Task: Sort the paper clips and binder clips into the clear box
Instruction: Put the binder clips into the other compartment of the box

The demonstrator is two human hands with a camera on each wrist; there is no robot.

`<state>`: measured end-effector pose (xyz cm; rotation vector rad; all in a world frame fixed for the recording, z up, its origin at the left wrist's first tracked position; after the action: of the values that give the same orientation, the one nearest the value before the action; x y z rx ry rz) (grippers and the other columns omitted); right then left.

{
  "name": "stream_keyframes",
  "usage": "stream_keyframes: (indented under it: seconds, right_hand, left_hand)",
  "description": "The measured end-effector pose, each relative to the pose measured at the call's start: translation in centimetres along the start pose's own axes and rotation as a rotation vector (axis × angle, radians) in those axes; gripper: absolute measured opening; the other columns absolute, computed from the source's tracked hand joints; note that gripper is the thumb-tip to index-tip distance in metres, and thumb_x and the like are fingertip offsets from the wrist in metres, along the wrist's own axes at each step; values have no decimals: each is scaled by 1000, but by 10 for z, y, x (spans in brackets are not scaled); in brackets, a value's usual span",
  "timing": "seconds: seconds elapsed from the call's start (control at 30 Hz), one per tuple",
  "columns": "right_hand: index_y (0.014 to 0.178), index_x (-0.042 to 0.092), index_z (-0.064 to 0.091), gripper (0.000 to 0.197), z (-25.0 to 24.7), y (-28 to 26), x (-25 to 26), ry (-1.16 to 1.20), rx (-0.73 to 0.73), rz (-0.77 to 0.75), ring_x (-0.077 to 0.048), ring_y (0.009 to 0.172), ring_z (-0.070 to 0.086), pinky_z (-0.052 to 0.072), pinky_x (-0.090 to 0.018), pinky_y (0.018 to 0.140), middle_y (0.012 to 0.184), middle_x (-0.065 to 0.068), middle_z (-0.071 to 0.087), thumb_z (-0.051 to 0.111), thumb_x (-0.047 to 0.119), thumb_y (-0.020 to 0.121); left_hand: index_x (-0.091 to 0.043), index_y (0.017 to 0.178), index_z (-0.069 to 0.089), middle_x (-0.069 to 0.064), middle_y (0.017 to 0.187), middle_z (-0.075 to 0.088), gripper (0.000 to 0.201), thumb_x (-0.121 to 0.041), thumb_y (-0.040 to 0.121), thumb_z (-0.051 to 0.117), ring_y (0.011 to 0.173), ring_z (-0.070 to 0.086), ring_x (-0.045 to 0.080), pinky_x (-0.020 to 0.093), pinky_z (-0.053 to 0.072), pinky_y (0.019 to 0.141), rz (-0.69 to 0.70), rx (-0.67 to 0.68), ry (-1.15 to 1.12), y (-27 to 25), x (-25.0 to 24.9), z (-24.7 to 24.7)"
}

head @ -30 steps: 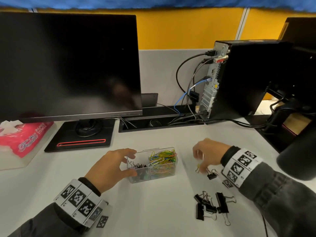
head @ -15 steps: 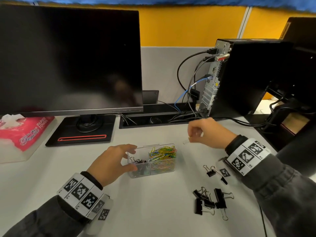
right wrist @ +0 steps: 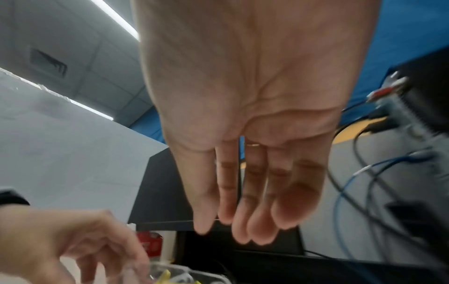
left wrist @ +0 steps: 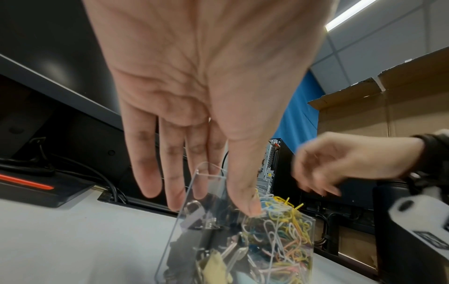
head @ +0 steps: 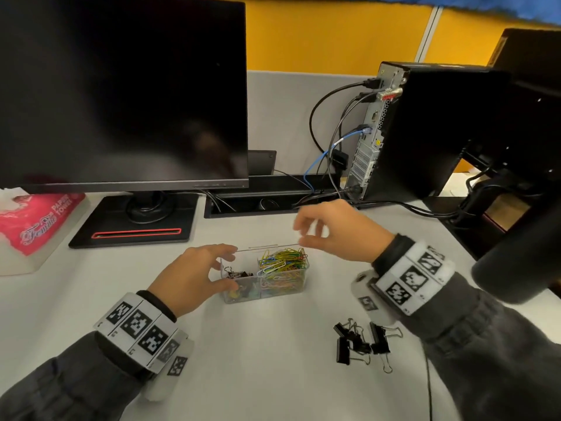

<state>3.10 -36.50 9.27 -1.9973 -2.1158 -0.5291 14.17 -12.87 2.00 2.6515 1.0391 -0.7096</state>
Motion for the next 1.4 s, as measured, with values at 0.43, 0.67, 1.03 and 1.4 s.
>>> stream_keyframes:
  seconds: [0.43, 0.67, 1.03, 1.4]
  right_hand:
    - [94, 29, 60, 34, 47, -118, -36, -252, 452, 279, -8, 84, 49, 38, -19, 62, 96, 13, 49, 73, 48, 70]
    - [85, 26, 63, 11, 55, -120, -42, -123, 380, 247, 0, 80, 44, 41, -15, 67, 95, 15, 52, 66, 33, 77]
    - [124, 42, 50, 51, 54, -110, -43, -36, 402, 167, -2, 110, 46, 42, -21, 91, 124, 20, 46, 69, 27, 79]
    - [123, 29, 60, 34, 63, -89, -32, -316, 456, 11, -20, 105, 56, 43, -28, 83, 119, 4, 59, 54, 20, 91]
  left_hand:
    - [-34, 130, 49, -21, 114, 60, 59, -33, 78, 75, 95, 58, 1, 22, 50, 80, 2, -9, 28, 1, 2, 1]
    - [-35, 131, 48, -24, 112, 56, 59, -34, 79, 74, 96, 56, -1, 18, 47, 79, 5, -8, 45, -1, 0, 1]
    - [-33, 132, 48, -21, 113, 58, 60, -33, 79, 74, 96, 57, 1, 19, 48, 79, 3, 0, 35, -1, 1, 1]
    - [-33, 133, 46, -23, 110, 55, 60, -33, 79, 73, 94, 56, 0, 13, 42, 72, 17, -5, 37, 0, 2, 3]
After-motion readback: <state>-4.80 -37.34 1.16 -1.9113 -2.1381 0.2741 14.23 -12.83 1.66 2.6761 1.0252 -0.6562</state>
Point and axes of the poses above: each hand's wrist, its own y-axis towards the middle knuckle, its own z-axis out of the palm, x = y × z, the point moved 1 cm from there along y, towards the middle knuckle
